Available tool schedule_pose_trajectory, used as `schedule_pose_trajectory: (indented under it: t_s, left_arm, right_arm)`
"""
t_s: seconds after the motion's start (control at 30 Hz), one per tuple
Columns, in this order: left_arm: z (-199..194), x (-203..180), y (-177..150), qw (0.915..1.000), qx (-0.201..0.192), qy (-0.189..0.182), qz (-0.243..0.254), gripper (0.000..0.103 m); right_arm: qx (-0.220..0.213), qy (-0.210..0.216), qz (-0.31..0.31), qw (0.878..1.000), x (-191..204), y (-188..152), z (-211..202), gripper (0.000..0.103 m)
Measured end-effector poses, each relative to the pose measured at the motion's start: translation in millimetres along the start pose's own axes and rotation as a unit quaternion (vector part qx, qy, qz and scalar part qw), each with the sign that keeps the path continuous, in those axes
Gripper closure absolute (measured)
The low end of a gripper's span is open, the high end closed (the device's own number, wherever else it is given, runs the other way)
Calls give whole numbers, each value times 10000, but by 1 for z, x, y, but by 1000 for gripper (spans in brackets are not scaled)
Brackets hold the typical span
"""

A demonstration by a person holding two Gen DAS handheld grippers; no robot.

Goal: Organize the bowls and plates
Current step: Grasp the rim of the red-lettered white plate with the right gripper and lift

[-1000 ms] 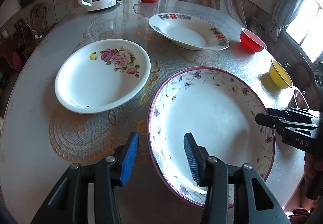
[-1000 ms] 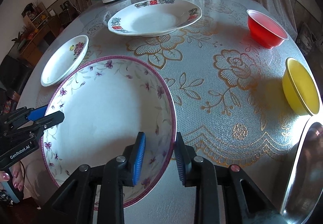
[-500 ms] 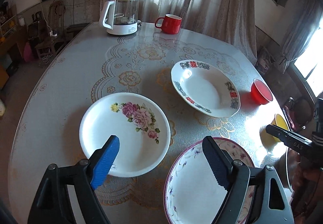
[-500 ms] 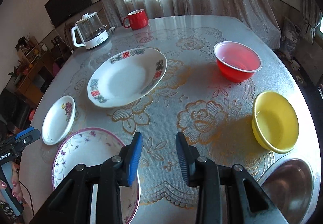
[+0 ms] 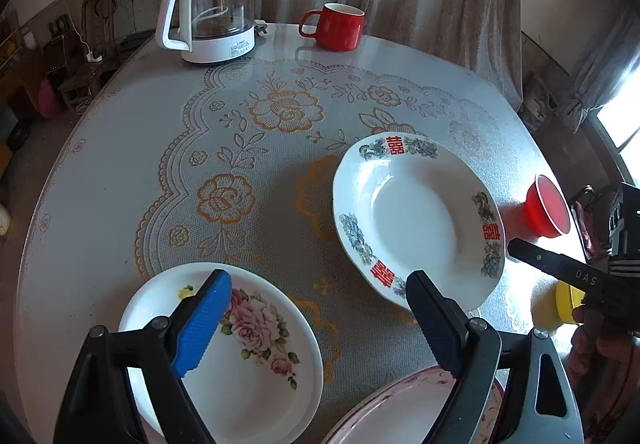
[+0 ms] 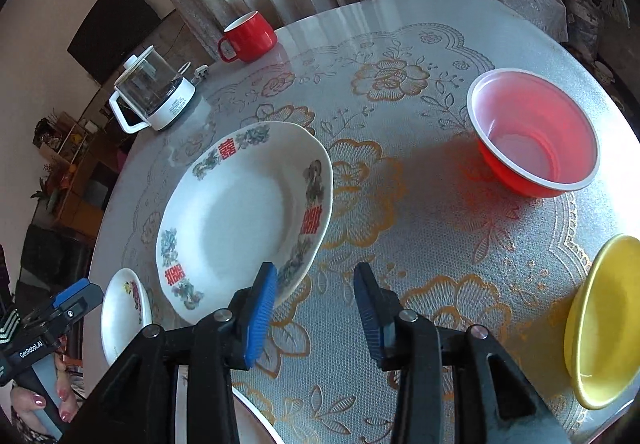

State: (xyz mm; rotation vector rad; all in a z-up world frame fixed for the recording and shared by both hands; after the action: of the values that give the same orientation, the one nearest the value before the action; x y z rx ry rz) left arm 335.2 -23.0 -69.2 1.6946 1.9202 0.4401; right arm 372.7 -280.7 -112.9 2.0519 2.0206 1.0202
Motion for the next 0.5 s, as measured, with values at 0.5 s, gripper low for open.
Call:
schedule_pose_trajectory:
  t_s: [0.5]
  left_arm:
    - [78,-9,40,9985,533,40,99,22]
  right_arm:
    - [207,240,48,9995,5,34,59,63]
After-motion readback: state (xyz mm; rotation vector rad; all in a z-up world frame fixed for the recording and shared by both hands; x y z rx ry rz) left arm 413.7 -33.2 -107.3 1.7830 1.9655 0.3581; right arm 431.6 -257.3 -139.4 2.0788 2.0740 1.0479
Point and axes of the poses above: each gripper's, at about its wrist camera, not at the fingertips, and z roughly the way its jaws point, x to its left, y to its top, the point moved 2 cm from there along z, roughly the way its jaws point, and after that the axes turned 6 degrees about -x, right-handed, at the moved point
